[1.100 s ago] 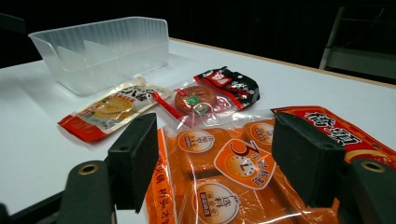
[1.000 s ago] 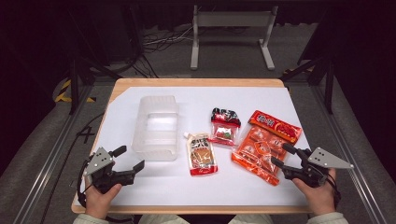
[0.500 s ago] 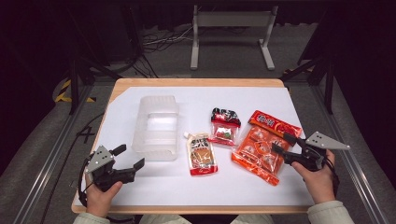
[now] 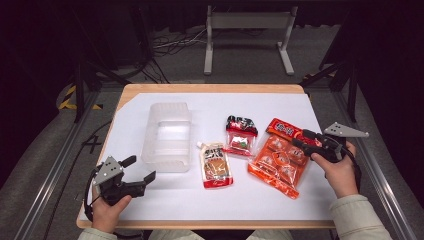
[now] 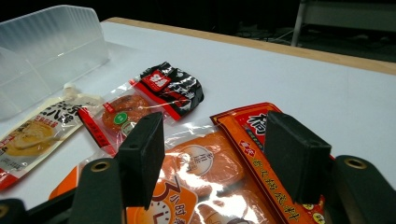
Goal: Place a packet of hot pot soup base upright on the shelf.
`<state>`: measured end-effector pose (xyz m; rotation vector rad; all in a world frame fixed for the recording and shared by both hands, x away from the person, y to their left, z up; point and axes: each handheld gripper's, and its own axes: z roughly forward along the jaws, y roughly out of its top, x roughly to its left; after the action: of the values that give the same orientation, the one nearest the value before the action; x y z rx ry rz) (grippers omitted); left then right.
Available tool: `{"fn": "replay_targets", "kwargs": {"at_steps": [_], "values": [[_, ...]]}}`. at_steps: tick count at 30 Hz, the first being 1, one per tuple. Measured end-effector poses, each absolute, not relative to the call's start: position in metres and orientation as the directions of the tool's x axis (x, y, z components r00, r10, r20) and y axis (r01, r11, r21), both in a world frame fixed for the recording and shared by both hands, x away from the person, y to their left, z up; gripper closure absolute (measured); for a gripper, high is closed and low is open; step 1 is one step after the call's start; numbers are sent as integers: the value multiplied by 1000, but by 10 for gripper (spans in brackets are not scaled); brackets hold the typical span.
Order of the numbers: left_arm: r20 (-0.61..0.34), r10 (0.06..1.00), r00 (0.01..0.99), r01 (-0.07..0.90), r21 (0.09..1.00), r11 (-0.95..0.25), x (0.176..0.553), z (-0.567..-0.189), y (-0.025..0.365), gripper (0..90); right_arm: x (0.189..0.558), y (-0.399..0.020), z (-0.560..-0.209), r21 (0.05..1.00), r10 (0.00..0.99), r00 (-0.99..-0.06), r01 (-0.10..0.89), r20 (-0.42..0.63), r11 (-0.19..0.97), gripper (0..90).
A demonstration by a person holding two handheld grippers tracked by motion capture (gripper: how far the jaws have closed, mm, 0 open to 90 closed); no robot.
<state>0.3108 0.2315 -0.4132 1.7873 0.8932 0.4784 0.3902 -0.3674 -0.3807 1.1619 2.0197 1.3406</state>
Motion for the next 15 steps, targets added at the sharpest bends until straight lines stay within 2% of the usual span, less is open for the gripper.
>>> {"fn": "replay_targets", "kwargs": {"at_steps": [5, 10, 15], "values": [[-111, 770, 629, 359, 919, -161, 311, -414, 236, 130, 403, -376, -379, 889, 856, -511, 427, 84, 167, 339], [-99, 777, 621, 359, 918, -170, 311, -416, 233, 130, 421, -390, -387, 855, 872, -475, 494, 114, 157, 337], [-99, 780, 618, 361, 917, -170, 312, -416, 233, 130, 431, -400, -393, 854, 891, -440, 502, 115, 138, 309]]}}
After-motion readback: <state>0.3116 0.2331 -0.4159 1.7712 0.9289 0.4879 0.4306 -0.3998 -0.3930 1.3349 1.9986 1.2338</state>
